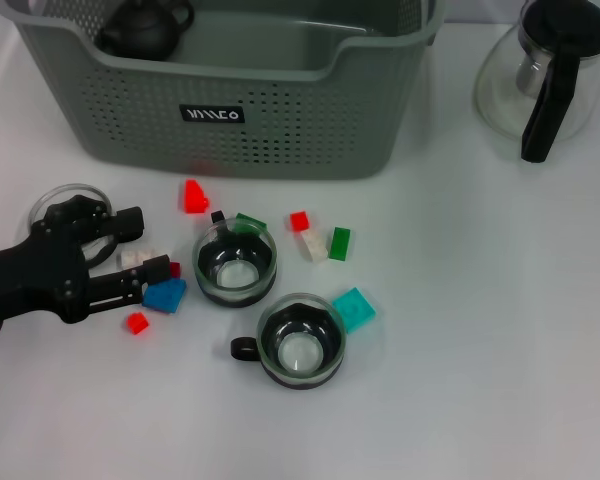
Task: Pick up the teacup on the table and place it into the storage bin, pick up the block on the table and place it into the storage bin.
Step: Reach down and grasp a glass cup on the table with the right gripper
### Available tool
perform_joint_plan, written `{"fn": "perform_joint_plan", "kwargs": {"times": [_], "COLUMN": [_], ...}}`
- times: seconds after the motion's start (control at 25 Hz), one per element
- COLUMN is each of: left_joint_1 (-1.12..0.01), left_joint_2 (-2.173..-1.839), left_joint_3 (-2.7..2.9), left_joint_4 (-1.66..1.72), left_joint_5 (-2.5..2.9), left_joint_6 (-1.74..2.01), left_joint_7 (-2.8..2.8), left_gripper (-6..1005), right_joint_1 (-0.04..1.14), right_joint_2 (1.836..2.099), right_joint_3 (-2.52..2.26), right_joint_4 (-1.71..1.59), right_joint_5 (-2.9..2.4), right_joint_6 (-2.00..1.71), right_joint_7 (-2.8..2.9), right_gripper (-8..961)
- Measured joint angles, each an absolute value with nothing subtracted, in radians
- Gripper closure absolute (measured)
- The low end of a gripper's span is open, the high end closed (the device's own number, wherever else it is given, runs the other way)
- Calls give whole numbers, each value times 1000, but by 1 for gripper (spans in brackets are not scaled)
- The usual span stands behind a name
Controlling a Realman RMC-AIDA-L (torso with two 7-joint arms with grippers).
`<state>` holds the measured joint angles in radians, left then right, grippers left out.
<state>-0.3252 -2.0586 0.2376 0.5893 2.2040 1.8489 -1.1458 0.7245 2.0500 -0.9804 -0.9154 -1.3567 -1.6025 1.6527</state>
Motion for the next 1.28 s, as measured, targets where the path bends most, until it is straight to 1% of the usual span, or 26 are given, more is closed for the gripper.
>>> {"fn": "perform_joint_plan", "kwargs": {"times": [0.16,0.24,0.28,0.32,0.36,0.48,0.52,0.56,1.0,1.28], "left_joint_1": [-326,-326,-327,-327,-327,-323,-322,-322,-316,-316], "left_joint_2": [-2059,-2059,-2059,-2059,-2059,-2059,-2059,-2059,-2060,-2060], "left_joint_3": [238,238,238,238,237,237,237,236,236,235], "left_joint_4": [589,589,589,589,589,589,589,589,581,580], "left_joint_5": [2204,2204,2204,2204,2204,2204,2204,2204,2204,2204], "left_joint_6": [1848,1846,1845,1845,1844,1841,1840,1840,1837,1840], "left_joint_7": [-1146,-1147,-1147,-1147,-1147,-1147,-1147,-1147,-1147,-1148], "left_gripper": [239,239,239,239,239,240,240,240,242,243], "right_joint_1": [680,676,674,671,670,676,684,691,843,878], "right_joint_2": [2016,2013,2016,2025,2036,2082,2093,2097,2110,2121], "right_joint_3": [-990,-1011,-1019,-1026,-1033,-1062,-1089,-1118,-1560,-1745], "right_joint_4": [-920,-974,-1001,-1037,-1069,-1158,-1175,-1185,-1188,-1194], "right_joint_5": [-1469,-1605,-1668,-1740,-1800,-1973,-2013,-2043,-2216,-2230], "right_joint_6": [-1829,-1923,-1950,-1963,-1972,-1970,-1963,-1949,-1751,-1644], "right_joint_7": [1617,1621,1629,1643,1655,1688,1696,1708,1878,1898], "right_gripper": [210,211,212,212,213,214,214,214,221,245]}}
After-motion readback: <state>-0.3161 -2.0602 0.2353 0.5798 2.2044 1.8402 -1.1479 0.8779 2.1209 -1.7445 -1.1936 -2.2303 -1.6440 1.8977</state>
